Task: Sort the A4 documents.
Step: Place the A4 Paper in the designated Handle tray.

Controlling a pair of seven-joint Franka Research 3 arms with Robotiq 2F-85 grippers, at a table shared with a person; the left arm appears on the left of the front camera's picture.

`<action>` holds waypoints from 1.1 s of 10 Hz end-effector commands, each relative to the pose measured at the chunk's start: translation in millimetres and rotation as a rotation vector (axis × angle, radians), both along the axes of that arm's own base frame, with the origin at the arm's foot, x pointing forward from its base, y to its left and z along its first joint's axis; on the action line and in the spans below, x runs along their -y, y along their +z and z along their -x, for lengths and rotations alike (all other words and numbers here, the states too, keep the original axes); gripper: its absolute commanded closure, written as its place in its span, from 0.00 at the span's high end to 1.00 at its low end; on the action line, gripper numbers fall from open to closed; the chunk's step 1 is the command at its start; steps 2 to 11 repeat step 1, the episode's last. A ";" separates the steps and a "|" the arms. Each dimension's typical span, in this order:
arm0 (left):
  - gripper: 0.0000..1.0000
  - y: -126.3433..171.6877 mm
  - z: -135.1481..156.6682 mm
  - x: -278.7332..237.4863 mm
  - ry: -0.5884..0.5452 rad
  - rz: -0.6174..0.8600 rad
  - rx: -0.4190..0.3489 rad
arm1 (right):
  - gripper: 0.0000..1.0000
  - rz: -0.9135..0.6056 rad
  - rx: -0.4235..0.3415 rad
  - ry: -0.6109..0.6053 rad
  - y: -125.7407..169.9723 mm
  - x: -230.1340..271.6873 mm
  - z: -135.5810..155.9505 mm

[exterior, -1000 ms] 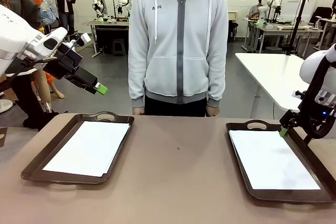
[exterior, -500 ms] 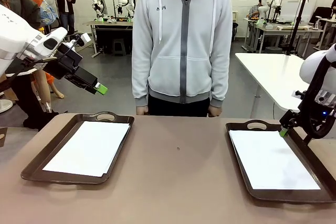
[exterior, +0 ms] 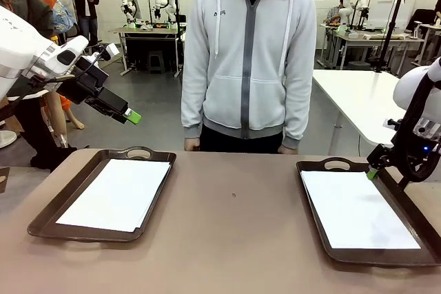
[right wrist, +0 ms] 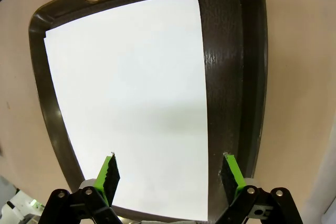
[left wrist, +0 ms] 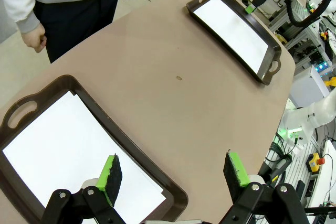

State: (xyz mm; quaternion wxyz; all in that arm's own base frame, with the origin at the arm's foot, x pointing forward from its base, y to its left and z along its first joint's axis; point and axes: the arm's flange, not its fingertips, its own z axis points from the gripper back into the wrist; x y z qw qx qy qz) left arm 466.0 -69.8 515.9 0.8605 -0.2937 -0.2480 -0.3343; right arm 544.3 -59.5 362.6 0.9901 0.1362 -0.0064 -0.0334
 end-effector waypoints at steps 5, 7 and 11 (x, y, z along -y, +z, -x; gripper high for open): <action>1.00 0.6 -0.1 -0.7 0.004 0.000 0.004 | 1.00 0.002 -0.005 0.003 0.0 0.4 0.4; 1.00 0.6 -0.1 -0.7 0.004 0.000 0.004 | 1.00 0.002 -0.005 0.003 0.0 0.4 0.4; 1.00 0.6 -0.1 -0.7 0.004 0.000 0.004 | 1.00 0.002 -0.005 0.003 0.0 0.4 0.4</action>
